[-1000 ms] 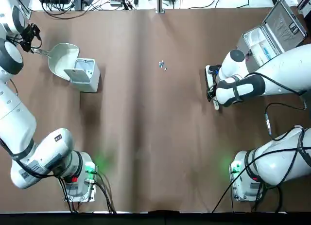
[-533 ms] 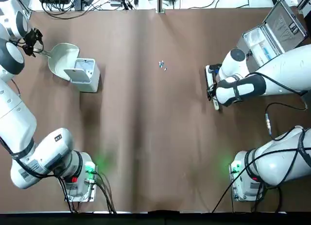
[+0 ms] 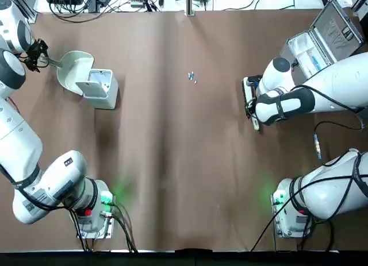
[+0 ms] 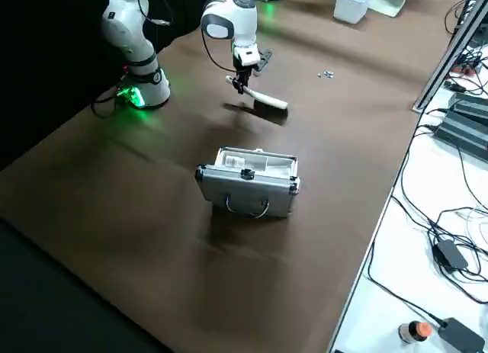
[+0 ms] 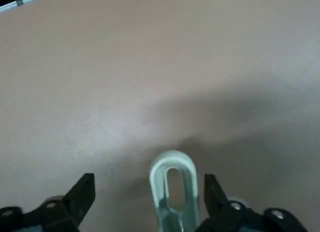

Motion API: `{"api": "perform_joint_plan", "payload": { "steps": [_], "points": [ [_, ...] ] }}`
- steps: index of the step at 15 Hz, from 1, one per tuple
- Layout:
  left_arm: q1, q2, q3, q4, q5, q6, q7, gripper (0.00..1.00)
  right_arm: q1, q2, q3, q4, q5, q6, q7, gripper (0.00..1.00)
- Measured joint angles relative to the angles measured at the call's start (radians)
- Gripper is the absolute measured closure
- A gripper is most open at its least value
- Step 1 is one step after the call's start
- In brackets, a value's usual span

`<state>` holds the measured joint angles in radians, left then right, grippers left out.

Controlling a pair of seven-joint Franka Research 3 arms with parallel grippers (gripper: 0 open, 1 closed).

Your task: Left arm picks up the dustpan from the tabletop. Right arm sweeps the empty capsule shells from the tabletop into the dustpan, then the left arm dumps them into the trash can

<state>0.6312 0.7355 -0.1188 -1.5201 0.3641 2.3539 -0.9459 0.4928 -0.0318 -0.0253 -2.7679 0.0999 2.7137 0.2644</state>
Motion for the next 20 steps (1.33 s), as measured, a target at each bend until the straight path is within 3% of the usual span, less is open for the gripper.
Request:
{"api": "perform_joint_plan", "payload": {
  "steps": [1, 5, 9, 20],
  "points": [
    [0.002, 0.0, 0.0, 0.0, 0.0, 0.027, 0.0, 0.11, 0.0, -0.001, -0.002, 0.005, 0.0, -0.019, 0.0, 0.57],
    [0.0, 0.0, -0.003, 0.0, 0.0, 0.04, -0.001, 0.3, 0.0, -0.003, -0.003, 0.01, 0.0, -0.034, 0.0, 0.58],
    [0.0, 0.0, -0.006, 0.0, 0.0, 0.04, -0.001, 0.31, 0.0, -0.003, -0.003, 0.01, 0.0, -0.034, 0.001, 0.68],
    [-0.006, -0.006, -0.015, -0.022, 0.0, 0.04, -0.001, 0.34, 0.0, -0.003, -0.004, 0.01, 0.0, -0.035, 0.003, 0.74]
  ]
}}
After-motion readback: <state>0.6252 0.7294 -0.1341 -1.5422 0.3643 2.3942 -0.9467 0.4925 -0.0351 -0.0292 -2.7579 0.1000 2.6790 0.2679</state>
